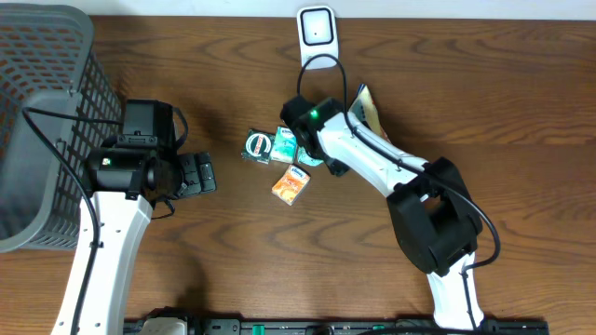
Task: Scan the item barcode
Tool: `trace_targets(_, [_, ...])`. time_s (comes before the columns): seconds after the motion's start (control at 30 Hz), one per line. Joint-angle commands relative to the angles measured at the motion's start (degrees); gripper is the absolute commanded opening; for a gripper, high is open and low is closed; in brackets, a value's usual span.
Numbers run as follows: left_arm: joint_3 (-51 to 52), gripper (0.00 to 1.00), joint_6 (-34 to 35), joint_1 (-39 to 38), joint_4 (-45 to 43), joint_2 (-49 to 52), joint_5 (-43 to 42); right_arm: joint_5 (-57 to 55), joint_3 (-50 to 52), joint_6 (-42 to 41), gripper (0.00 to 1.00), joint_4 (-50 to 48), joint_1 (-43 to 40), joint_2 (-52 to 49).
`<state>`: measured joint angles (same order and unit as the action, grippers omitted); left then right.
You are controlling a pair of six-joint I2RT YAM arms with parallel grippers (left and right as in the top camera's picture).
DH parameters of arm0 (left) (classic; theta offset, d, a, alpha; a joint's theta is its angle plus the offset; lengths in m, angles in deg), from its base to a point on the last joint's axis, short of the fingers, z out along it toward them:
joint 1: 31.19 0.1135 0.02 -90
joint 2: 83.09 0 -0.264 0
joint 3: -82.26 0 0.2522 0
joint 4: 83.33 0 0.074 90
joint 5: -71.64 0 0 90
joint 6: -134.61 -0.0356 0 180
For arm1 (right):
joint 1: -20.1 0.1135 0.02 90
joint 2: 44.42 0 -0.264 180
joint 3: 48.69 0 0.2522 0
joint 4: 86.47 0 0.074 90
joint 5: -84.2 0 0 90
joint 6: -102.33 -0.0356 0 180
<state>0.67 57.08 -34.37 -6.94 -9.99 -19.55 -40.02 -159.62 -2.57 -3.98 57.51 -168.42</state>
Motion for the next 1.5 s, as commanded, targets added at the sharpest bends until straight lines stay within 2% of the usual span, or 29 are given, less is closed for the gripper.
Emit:
trace_targets(0.0, [0.28,0.98,0.74,-0.17,0.11,0.2,0.31,10.19,-7.23,-0.48,0.69,2.34,-0.48,3.13])
trace_targets(0.17, [0.28,0.98,0.74,-0.17,0.11,0.2,0.31,25.05,-15.76,4.83,0.75,5.25,-2.51,4.07])
trace_targets(0.3, [0.28,0.98,0.74,-0.17,0.11,0.2,0.31,35.69,-17.9,6.4,0.74,4.02,-5.62,4.07])
trace_targets(0.4, [0.28,0.98,0.74,-0.17,0.11,0.2,0.33,33.75,-17.9,6.21,0.86,4.59,-9.16,4.07])
trace_targets(0.57, [0.28,0.98,0.74,-0.17,0.11,0.2,0.33,33.27,-17.75,5.57,0.86,4.72,-15.91,3.91])
trace_targets(0.7, [0.28,0.98,0.74,-0.17,0.11,0.2,0.33,32.89,-16.5,12.33,0.83,4.66,-18.8,3.76])
trace_targets(0.77, [0.28,0.98,0.74,-0.17,0.11,0.2,0.31,32.15,-15.52,15.45,0.84,4.42,-19.04,3.74])
trace_targets(0.87, [0.28,0.98,0.74,-0.17,0.11,0.2,0.33,25.88,-13.03,15.13,0.84,2.29,-18.25,3.72])
trace_targets(1.0, [0.28,0.98,0.74,-0.17,0.11,0.2,0.33,18.84,-7.45,13.4,0.99,-3.5,-16.17,3.67])
trace_targets(1.13, [0.28,0.98,0.74,-0.17,0.11,0.2,0.33,9.38,-0.98,7.74,0.99,-9.53,-14.78,3.67])
trace_targets(1.47, [0.28,0.98,0.74,-0.17,0.11,0.2,0.31,9.18,11.26,9.4,0.99,-22.03,-16.31,3.43])
